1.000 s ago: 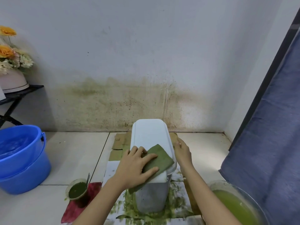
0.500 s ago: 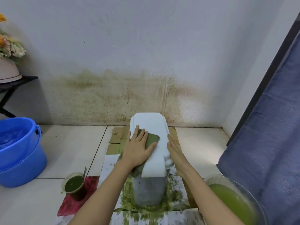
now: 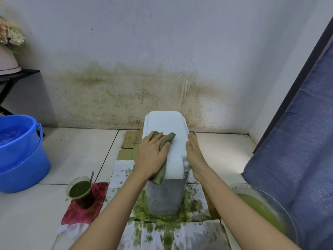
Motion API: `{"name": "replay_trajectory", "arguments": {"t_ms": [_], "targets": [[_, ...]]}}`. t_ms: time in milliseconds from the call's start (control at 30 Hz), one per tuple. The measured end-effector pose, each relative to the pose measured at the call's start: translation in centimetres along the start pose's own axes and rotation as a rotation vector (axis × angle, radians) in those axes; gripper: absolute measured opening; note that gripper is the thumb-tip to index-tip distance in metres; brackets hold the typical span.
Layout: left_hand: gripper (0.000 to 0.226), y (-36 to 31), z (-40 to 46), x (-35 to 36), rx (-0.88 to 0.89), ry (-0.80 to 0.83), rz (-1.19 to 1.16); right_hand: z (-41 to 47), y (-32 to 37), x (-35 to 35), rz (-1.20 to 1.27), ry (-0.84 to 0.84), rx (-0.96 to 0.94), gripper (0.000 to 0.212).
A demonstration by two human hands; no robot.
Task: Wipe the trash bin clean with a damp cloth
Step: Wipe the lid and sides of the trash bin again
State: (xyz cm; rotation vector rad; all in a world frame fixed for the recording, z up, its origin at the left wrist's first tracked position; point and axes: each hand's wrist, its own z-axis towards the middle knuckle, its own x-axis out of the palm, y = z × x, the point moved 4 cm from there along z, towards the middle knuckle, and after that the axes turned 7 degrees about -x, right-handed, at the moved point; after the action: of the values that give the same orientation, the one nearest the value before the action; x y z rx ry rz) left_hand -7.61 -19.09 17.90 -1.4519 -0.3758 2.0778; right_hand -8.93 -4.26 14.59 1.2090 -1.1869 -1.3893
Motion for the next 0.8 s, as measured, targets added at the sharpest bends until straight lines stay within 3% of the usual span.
{"name": "replay_trajectory", "arguments": {"t_ms": [100, 233, 400, 467, 633, 700, 800], "targets": [[0.046, -1.6, -4.7, 1.5, 0.231, -0.119, 0.056, -0.1, 0.0, -0.1, 0.077, 0.003, -0.020, 0.045], [0.044, -0.5, -6.7, 2.5, 0.370, -0.271, 0.101, -1.3, 0.4, -0.2, 0.105, 0.063, -0.051, 0.048], [0.051, 0.0, -3.3, 1.3, -0.037, -0.333, -0.229, -3.3, 0.4, 0.3, -0.078, 0.071, -0.289, 0.046], [0.057, 0.5, -1.0, -0.1, -0.122, -0.325, -0.328, -3.4, 0.2, 1.2, -0.163, 0.103, -0.398, 0.048], [0.036, 3.9, 3.4, -2.3, -0.288, -0.401, -0.711, 0.9, 1.4, 3.7, -0.322, 0.048, -0.512, 0.033], [0.039, 2.6, 3.6, -1.9, -0.144, -0.448, -0.542, 2.7, 2.4, 3.8, -0.290, 0.015, -0.483, 0.029], [0.040, 0.7, 2.8, 0.7, 0.256, -0.455, -0.195, 3.8, 2.7, 2.2, -0.213, -0.037, -0.456, 0.027]]}}
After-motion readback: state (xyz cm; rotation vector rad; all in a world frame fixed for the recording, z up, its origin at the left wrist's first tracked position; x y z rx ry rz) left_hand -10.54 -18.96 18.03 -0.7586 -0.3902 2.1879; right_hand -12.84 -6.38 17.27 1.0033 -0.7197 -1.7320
